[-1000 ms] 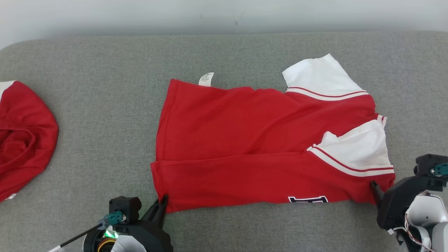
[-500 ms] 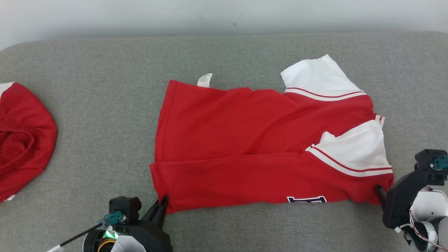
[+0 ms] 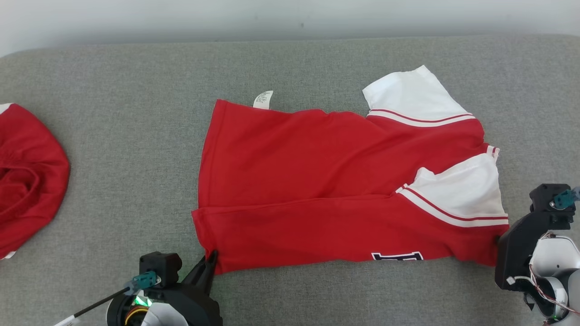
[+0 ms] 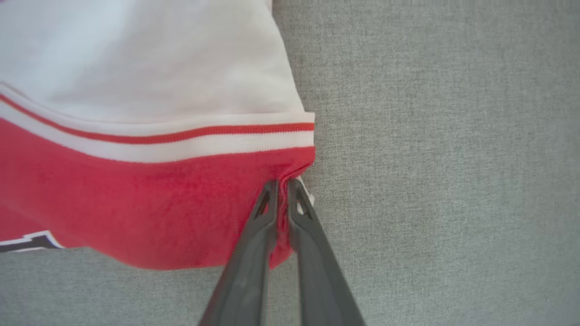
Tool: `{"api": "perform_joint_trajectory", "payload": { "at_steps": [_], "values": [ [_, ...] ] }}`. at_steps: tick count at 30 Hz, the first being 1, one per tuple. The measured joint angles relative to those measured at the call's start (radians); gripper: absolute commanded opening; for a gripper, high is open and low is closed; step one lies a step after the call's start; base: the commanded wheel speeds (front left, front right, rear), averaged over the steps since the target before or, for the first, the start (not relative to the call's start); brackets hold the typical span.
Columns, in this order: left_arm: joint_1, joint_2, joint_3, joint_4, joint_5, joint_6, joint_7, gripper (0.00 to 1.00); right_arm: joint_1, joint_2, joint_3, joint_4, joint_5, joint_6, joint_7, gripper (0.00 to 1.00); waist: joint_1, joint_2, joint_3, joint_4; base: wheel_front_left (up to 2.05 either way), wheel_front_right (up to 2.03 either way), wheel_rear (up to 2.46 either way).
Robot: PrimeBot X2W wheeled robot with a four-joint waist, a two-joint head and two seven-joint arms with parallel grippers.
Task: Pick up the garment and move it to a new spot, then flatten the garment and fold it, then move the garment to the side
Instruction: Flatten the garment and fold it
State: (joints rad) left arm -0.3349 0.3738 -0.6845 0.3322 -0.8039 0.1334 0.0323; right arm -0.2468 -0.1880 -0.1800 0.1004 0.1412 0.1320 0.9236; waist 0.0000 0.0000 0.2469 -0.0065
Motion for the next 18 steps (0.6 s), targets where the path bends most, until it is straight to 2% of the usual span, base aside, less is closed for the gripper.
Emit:
{"api": "perform_joint_trajectory", "payload": {
  "at_steps": [1,9,18],
  "values": [
    [-0.001,0.000,-0.001,0.000,0.000,0.000,0.000,0.00,0.000,-0.004,0.003,0.001,0.001,0.000,-0.004,0.00,0.0000,0.0000,0.000,0.001,0.00,0.00,0.00],
    [0.008,-0.005,0.001,0.006,-0.007,0.009,-0.010,0.00,0.068,0.005,-0.029,-0.032,0.029,0.000,-0.078,0.00,0.0000,0.0001,-0.023,0.007,0.00,0.00,0.00],
    [0.074,0.007,0.003,-0.015,-0.028,0.025,-0.024,0.00,0.234,0.063,-0.094,-0.146,0.049,0.000,-0.167,0.00,0.0000,0.0000,-0.063,0.013,0.00,0.00,0.00]
  ]
}}
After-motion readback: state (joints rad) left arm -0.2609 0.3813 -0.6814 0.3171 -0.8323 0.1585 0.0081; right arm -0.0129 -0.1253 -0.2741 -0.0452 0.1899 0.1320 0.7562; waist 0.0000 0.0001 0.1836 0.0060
